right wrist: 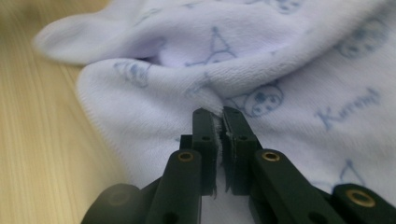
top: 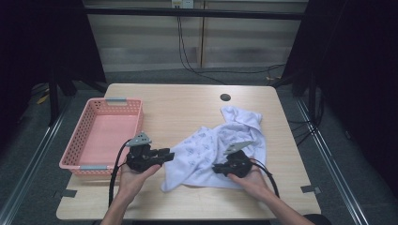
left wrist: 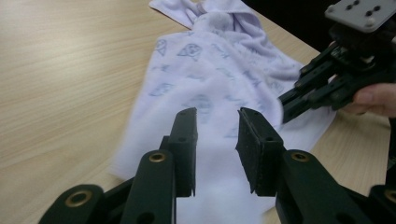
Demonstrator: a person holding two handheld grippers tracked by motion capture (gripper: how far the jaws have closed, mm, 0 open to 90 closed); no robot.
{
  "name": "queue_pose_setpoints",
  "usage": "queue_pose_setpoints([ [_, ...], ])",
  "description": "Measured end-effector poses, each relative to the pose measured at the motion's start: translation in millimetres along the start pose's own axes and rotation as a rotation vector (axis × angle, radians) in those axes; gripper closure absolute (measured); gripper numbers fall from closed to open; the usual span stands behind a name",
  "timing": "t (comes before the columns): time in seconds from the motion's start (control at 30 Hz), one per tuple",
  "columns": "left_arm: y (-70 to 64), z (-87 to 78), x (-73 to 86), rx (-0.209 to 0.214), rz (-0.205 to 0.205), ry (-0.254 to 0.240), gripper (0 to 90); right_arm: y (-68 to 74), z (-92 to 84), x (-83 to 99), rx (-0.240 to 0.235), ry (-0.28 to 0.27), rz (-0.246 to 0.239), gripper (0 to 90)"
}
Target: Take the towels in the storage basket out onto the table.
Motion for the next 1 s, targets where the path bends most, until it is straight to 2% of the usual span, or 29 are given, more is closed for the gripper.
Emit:
queue_pose_setpoints([
  [0.03,-1.5,1.7,0.2,0.003,0.000,0.003,67.5,-16.5,-12.8,11.6,0.031,0.007,0.019,84.3],
  [0.1,-3.8,4.7,0.6,0.007,0.007,0.013,67.4,-34.8,-24.2,20.7,0.068,0.009,0.044,82.3],
  [0.13,-5.1,5.9,1.1,0.009,0.017,0.021,67.4,-42.2,-29.9,23.8,0.080,0.001,0.051,78.1],
  [0.17,-6.7,7.3,0.8,0.008,0.012,0.020,67.2,-46.5,-36.9,25.4,0.092,-0.009,0.059,70.9],
  [0.23,-9.2,8.7,0.6,0.017,0.019,0.025,66.5,-46.6,-51.9,20.4,0.087,-0.068,0.078,59.7],
  [0.3,-10.3,10.6,0.6,0.019,0.020,0.026,65.6,-36.3,-64.4,9.2,0.064,-0.134,0.074,54.2],
  [0.33,-9.9,11.2,0.9,0.016,0.020,0.027,65.2,-27.3,-66.9,2.8,0.032,-0.160,0.069,53.5],
  [0.4,-10.3,11.8,1.0,0.019,0.017,0.025,64.7,-3.5,-61.9,-8.4,-0.024,-0.186,0.043,50.9],
  [0.5,-10.7,10.5,0.4,0.017,0.023,0.022,64.1,34.4,-34.9,-17.3,-0.120,-0.143,-0.013,45.5],
  [0.6,-10.2,7.8,-0.3,0.022,0.020,0.011,63.9,60.6,-4.7,-16.4,-0.161,-0.074,-0.063,39.3],
  [0.63,-10.1,6.6,-0.7,0.025,0.014,0.003,63.7,66.1,2.9,-15.3,-0.160,-0.065,-0.082,36.9],
  [0.67,-9.4,6.1,-0.9,0.024,0.013,0.001,63.7,72.5,9.0,-12.7,-0.180,-0.049,-0.076,35.6],
  [0.73,-7.9,5.4,-1.3,0.022,0.009,-0.003,63.6,79.0,14.6,-7.6,-0.186,-0.034,-0.086,33.3],
  [0.77,-7.3,5.4,-1.7,0.021,0.008,-0.006,63.1,82.7,16.5,-2.5,-0.183,-0.013,-0.100,32.3],
  [0.8,-7.3,5.8,-1.9,0.024,0.007,-0.005,62.9,84.0,16.2,-1.1,-0.163,-0.028,-0.128,32.3],
  [0.87,-7.9,6.0,-2.7,0.021,0.007,-0.011,62.9,87.8,13.4,3.1,-0.158,-0.030,-0.146,34.2],
  [0.9,-8.7,5.9,-2.9,0.022,0.007,-0.011,62.9,87.7,12.1,5.7,-0.137,-0.038,-0.177,39.0],
  [0.93,-8.6,5.7,-3.0,0.021,0.008,-0.011,63.0,88.5,9.7,8.8,-0.096,-0.041,-0.217,48.5],
  [0.97,-8.9,6.1,-3.2,0.021,0.008,-0.013,63.0,88.3,7.6,11.0,-0.083,-0.038,-0.236,56.1],
  [1.0,-8.7,6.3,-3.0,0.020,0.010,-0.008,62.9,88.8,5.9,12.2,-0.086,-0.037,-0.223,66.2],
])
Point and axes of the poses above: each handheld gripper's, and its own axes: z roughly forward along the jaws, x roughly out of its underside, y roughly to its left, the point moved 10 cm from there along z, roughly forward along the jaws, and after that the axes turned 8 degrees about x, right-handed, at the moved point
